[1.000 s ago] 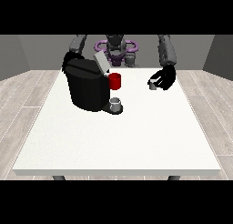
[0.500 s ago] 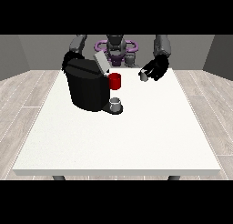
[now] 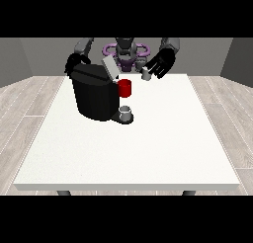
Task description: Insert the coffee pod into the coffee machine and close the lid
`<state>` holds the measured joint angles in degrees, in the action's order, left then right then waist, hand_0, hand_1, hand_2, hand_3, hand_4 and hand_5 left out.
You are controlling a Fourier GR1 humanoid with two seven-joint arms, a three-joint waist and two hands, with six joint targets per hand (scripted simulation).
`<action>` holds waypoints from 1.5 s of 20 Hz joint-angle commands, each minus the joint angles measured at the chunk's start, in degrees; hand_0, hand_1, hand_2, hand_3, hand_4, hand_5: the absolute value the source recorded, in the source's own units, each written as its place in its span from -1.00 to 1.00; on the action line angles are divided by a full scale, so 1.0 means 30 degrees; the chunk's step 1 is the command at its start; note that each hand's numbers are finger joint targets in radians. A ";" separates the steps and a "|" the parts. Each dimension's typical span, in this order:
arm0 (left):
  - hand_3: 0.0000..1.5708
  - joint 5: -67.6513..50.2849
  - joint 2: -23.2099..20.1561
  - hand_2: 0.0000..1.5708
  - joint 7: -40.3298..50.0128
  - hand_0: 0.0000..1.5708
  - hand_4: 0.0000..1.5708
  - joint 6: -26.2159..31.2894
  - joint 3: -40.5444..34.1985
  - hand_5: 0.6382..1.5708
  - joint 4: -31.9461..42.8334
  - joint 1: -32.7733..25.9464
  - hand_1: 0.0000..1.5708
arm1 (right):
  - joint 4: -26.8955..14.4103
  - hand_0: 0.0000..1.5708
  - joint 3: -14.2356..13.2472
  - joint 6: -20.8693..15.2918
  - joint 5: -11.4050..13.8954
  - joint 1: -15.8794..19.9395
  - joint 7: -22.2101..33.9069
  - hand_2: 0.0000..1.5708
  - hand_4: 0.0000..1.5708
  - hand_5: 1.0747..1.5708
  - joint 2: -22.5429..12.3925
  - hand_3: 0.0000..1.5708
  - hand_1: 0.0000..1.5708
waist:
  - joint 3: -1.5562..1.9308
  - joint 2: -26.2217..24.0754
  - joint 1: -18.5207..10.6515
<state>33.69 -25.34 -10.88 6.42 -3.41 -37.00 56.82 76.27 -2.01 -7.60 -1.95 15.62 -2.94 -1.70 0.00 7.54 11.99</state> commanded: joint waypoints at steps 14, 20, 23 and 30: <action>0.57 0.0128 -0.1193 0.65 0.1069 0.61 -0.37 0.0308 -0.1266 1.00 0.0390 0.3542 0.61 | 0.1109 -1.00 0.0675 -0.0556 0.0740 0.0575 -0.0416 -1.00 -0.33 1.00 0.0335 -1.00 -1.00 | 0.0001 0.2423 0.1817; 0.56 0.0505 -0.0515 0.67 0.0981 0.65 -0.37 0.0125 -0.0914 1.00 0.0526 0.2910 0.65 | 0.1129 -1.00 -0.0094 -0.0345 0.0254 0.0680 -0.0047 -1.00 -0.35 1.00 -0.0230 -1.00 -1.00 | 0.0002 0.2258 0.1605; 0.57 0.0502 -0.0208 0.70 0.1518 0.69 -0.36 0.0374 -0.0927 1.00 0.0510 0.3419 0.69 | 0.0910 -1.00 -0.0044 -0.0145 0.0240 0.0768 -0.0716 -1.00 -0.33 1.00 -0.0202 -1.00 -1.00 | 0.0004 0.2239 0.1642; 0.50 0.0640 0.0127 0.59 0.0878 0.51 -0.36 0.0494 -0.0834 1.00 0.0618 0.3202 0.51 | 0.1120 -1.00 -0.0380 -0.0766 0.0117 0.1268 0.0575 -1.00 -0.35 1.00 -0.0184 -1.00 -1.00 | -0.0002 0.2134 0.1469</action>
<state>35.72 -25.51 -6.95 7.53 -5.80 -35.73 67.41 78.64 -3.04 -9.17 -1.66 19.32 -3.09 -2.14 0.04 14.48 16.45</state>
